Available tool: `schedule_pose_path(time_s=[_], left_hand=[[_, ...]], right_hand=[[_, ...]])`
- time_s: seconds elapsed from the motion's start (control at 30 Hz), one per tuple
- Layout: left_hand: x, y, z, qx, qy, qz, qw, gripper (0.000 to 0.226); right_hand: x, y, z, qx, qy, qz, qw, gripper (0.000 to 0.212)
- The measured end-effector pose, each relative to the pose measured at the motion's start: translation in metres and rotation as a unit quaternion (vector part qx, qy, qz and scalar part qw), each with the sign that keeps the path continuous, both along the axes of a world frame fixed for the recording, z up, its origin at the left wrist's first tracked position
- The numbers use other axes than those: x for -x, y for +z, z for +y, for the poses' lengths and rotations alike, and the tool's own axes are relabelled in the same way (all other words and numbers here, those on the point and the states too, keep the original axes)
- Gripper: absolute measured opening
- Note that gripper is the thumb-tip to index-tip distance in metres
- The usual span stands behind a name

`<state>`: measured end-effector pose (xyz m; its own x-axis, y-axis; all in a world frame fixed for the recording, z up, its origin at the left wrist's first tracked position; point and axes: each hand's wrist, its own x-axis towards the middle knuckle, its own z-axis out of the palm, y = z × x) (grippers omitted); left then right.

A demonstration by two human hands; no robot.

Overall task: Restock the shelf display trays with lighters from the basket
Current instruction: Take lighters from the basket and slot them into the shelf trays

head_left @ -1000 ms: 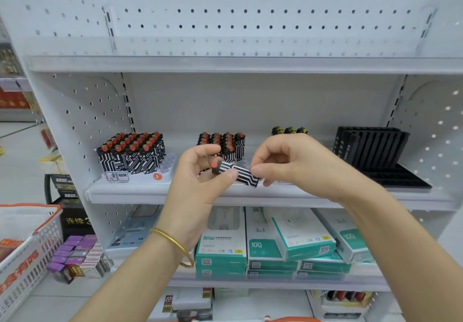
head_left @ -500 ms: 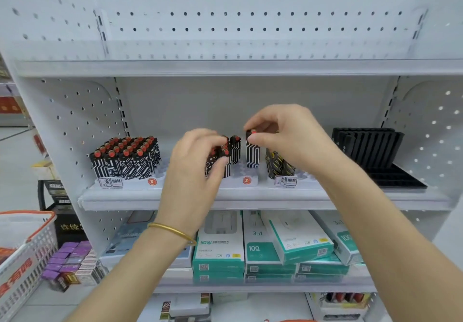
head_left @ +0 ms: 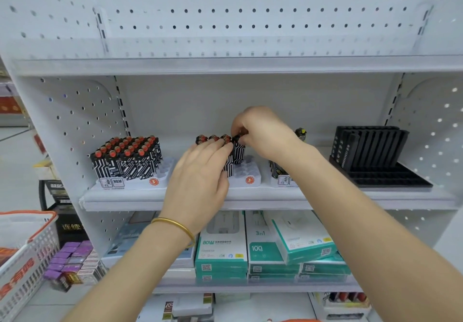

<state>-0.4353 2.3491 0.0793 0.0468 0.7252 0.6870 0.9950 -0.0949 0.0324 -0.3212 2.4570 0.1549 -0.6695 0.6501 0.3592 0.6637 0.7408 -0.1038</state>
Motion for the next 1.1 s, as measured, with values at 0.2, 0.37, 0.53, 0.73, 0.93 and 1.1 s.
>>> schedule_pose_path(time_s=[0.2,0.37,0.53,0.73,0.93,1.1], left_hand=[[0.000,-0.004,0.001,-0.010,-0.003,0.011,1.000,0.049],[0.000,-0.006,0.003,-0.016,-0.002,0.007,1.000,0.048],[-0.003,-0.002,-0.011,-0.076,-0.026,-0.008,0.997,0.043],[-0.035,-0.060,-0.071,-0.151,-0.110,-0.042,0.982,0.031],[-0.048,-0.188,-0.109,0.083,-0.105,-0.051,0.990,0.028],[-0.052,-0.272,-0.114,0.350,-0.068,-0.047,0.933,0.031]], right_hand=[[0.009,-0.006,0.007,-0.025,-0.026,-0.039,0.999,0.026],[0.011,-0.004,0.002,-0.026,-0.033,-0.040,0.998,0.035],[-0.034,0.006,-0.036,-0.037,-0.037,0.109,0.993,0.042],[-0.095,-0.057,-0.127,0.077,0.044,0.229,0.969,0.020],[-0.114,-0.200,-0.155,0.278,0.014,0.144,0.950,0.014],[-0.124,-0.306,-0.165,0.421,-0.022,0.031,0.906,0.014]])
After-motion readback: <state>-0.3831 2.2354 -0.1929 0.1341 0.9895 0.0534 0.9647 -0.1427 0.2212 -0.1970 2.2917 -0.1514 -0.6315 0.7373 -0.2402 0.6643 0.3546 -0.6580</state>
